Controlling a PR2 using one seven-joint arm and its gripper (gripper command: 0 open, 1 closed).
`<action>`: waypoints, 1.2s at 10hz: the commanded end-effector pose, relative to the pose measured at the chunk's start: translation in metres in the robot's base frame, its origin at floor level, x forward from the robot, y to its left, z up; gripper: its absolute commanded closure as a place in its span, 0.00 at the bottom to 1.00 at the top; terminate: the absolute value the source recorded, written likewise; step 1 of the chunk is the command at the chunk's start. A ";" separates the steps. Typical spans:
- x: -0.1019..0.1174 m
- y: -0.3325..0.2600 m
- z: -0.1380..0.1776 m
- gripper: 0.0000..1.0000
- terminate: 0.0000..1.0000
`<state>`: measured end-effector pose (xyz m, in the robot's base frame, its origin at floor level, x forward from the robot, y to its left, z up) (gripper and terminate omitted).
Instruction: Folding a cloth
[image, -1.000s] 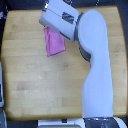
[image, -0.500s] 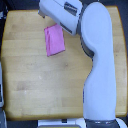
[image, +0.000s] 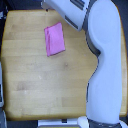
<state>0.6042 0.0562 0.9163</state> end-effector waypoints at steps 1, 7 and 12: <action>-0.014 -0.101 0.015 0.00 0.00; -0.043 -0.243 0.013 0.00 0.00; -0.073 -0.297 0.012 0.00 0.00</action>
<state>0.5605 -0.1836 0.9296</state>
